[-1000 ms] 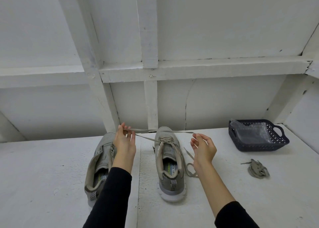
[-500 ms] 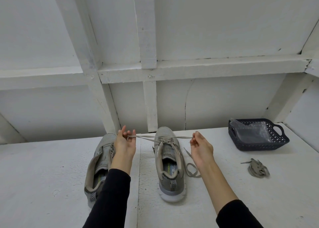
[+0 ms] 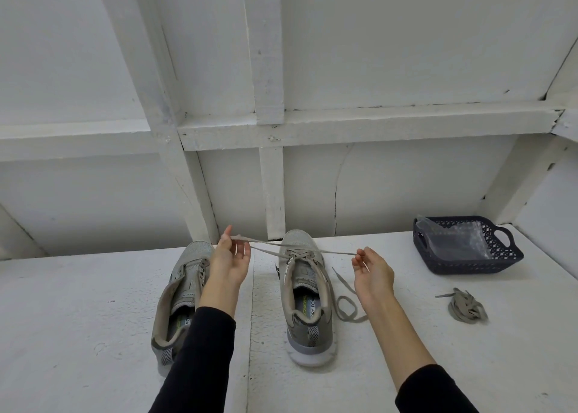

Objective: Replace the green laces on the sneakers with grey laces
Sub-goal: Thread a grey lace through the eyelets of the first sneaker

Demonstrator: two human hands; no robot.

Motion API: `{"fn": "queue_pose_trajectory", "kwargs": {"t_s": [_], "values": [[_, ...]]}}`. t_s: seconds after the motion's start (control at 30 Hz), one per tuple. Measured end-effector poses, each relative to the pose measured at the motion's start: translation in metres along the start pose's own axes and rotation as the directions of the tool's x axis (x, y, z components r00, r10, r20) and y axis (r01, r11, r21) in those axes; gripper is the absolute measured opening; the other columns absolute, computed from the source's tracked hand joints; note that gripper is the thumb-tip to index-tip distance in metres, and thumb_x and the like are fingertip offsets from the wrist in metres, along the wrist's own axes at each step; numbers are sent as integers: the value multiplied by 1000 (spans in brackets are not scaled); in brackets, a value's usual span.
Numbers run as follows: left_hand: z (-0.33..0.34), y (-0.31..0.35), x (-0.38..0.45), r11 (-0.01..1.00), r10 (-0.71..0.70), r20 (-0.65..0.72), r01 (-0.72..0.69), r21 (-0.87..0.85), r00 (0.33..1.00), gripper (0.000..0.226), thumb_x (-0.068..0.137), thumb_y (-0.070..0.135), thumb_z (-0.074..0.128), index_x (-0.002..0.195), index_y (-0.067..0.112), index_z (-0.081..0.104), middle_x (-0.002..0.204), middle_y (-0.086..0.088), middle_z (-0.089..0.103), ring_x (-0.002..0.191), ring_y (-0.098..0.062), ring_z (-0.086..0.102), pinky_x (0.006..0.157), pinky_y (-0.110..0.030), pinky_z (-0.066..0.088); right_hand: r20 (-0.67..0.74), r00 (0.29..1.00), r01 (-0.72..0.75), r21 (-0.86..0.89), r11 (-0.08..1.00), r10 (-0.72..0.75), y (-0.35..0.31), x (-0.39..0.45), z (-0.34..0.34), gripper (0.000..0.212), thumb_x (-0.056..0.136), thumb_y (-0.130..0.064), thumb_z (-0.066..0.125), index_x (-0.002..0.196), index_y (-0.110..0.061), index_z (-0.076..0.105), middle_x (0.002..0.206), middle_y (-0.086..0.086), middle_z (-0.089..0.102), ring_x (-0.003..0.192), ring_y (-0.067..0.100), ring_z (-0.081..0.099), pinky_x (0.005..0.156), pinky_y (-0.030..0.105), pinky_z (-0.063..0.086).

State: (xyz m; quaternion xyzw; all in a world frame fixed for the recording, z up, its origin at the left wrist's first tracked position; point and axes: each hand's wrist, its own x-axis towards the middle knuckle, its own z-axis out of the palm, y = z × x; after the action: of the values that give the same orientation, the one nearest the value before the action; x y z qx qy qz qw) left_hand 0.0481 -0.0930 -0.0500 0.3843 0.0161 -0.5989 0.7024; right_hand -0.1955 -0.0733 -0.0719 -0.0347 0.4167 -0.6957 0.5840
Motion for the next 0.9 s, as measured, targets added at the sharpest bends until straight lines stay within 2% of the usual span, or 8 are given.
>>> {"fn": "queue_pose_trajectory", "kwargs": {"t_s": [0.13,0.27,0.4,0.57,0.67,0.77,0.83,0.9], "values": [[1,0,-1,999,5,-2,-5,-47,1000,25,106,20,36,106,15,61,93,-5,48,80,-10,50,91,-25,44,11,974,209,-412,887,-224,11,4,-12,13,89,-1,64,102,-2,63,85,8,69,74,14,66,75,22,53],[1,1,0,996,-15,-7,14,-90,1000,26,106,19,38,95,14,62,95,-7,48,84,-12,53,93,-29,46,239,895,409,-773,484,-375,22,4,-32,12,89,-2,64,99,-4,70,89,9,72,79,19,69,77,26,55],[2,-1,-2,995,-16,-16,14,-104,1000,25,105,17,39,93,13,61,91,-7,48,81,-11,52,94,-30,47,445,848,473,-880,35,-288,35,7,-45,18,93,4,50,101,6,67,95,17,67,87,30,64,77,39,54],[1,-1,-3,993,-23,-14,21,-117,1000,25,105,17,41,93,12,62,92,-6,49,82,-11,53,91,-32,48,552,812,448,-797,-404,-190,37,11,-55,26,93,1,48,110,-8,66,102,6,58,92,20,57,65,24,34],[1,0,-2,993,-16,-22,13,-120,1000,24,105,16,41,93,11,61,91,-5,49,81,-11,53,92,-32,48,553,780,443,-819,-365,-293,32,8,-46,20,96,-6,52,103,-8,71,96,8,65,87,23,59,65,29,44],[-1,2,1,993,-13,-43,8,-118,999,20,103,13,45,91,7,59,91,-5,51,80,-12,54,99,-32,47,484,767,497,-863,-86,-421,22,3,-33,15,93,-5,58,97,-7,72,90,8,70,82,21,62,70,33,53],[-4,2,4,999,-11,-74,8,-41,997,16,101,7,48,88,4,55,88,-5,53,77,-12,55,96,-29,50,491,746,566,-823,40,-451,14,0,-24,15,92,-3,60,98,-5,73,89,6,70,81,16,61,71,17,48],[-4,-2,5,989,-32,-106,47,142,994,17,100,-2,46,85,2,52,79,-8,55,66,-12,55,68,-20,58,520,717,627,-772,103,-464,9,-3,-14,17,92,0,60,103,-3,72,94,8,68,85,12,59,73,3,41]]}}
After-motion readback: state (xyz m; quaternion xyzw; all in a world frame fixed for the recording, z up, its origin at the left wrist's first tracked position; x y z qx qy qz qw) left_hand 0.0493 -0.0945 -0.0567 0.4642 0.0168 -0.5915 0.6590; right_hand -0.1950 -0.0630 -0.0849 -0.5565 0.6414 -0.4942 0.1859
